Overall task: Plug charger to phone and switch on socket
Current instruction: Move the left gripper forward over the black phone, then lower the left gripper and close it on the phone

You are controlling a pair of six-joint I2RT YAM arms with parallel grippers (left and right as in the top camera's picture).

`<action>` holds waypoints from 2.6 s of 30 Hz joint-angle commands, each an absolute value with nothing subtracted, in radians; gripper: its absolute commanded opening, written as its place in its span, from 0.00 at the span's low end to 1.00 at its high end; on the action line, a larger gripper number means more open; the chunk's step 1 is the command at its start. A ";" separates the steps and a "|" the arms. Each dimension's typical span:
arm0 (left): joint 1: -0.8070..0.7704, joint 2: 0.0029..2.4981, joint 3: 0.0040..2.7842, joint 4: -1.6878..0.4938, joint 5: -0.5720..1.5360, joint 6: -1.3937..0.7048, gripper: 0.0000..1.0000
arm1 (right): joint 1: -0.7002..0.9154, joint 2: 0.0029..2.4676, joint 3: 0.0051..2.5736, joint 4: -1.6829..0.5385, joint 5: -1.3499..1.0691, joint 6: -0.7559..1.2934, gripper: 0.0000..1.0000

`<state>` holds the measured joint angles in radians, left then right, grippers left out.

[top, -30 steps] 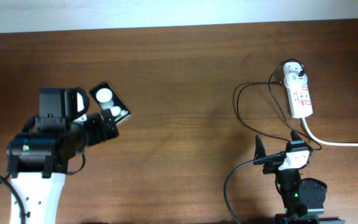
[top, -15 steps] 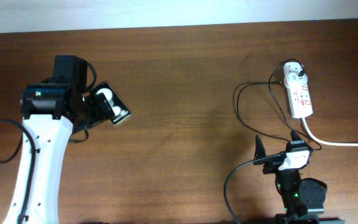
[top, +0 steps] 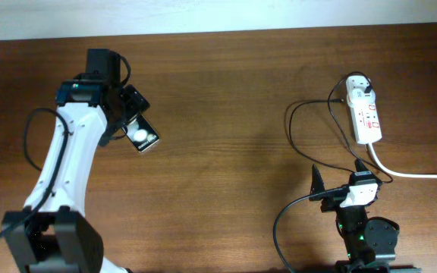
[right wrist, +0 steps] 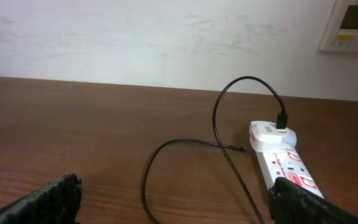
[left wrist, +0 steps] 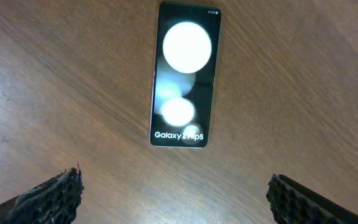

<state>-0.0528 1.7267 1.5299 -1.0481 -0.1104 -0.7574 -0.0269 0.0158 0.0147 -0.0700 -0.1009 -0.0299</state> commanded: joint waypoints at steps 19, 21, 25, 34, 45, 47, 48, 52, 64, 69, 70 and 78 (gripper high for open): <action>0.018 2.212 1.838 -1.107 -0.018 -0.588 0.99 | -0.033 0.007 0.006 -0.070 -0.093 -0.030 0.99; 0.022 2.224 1.837 -1.099 -0.017 -0.565 0.99 | -0.033 0.007 0.006 -0.070 -0.093 -0.030 0.99; 0.023 2.260 1.837 -1.076 -0.007 -0.543 0.99 | -0.033 0.007 0.006 -0.070 -0.093 -0.030 0.99; 0.023 2.337 1.837 -1.056 0.012 -0.544 0.99 | -0.033 0.007 0.006 -0.070 -0.093 -0.030 0.99; 0.023 2.343 1.837 -1.037 -0.004 -0.545 0.97 | -0.033 0.007 0.006 -0.070 -0.093 -0.030 0.99; 0.023 2.343 1.837 -1.037 0.009 -0.545 0.87 | -0.033 0.007 0.006 -0.070 -0.093 -0.030 0.99; 0.023 2.343 1.837 -1.037 0.009 -0.545 0.84 | -0.033 0.007 0.006 -0.070 -0.093 -0.030 0.99; 0.023 2.343 1.834 -1.037 0.029 -0.545 0.77 | -0.033 0.007 0.006 -0.070 -0.093 -0.030 0.99; 0.022 2.343 1.834 -1.105 0.041 -0.544 0.96 | -0.033 0.007 0.006 -0.070 -0.093 -0.030 0.99; 0.022 2.344 1.827 -1.108 0.041 -0.544 0.99 | -0.033 0.007 0.006 -0.070 -0.093 -0.030 0.99; 0.022 2.344 1.814 -1.101 0.041 -0.544 1.00 | -0.033 0.007 0.006 -0.070 -0.093 -0.030 0.99; 0.023 2.344 1.754 -1.043 0.041 -0.545 0.75 | -0.033 0.007 0.006 -0.070 -0.093 -0.030 0.99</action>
<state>0.0193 2.3020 1.7962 -1.0676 0.0147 -0.5434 -0.0269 0.0158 0.0147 -0.0700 -0.1009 -0.0299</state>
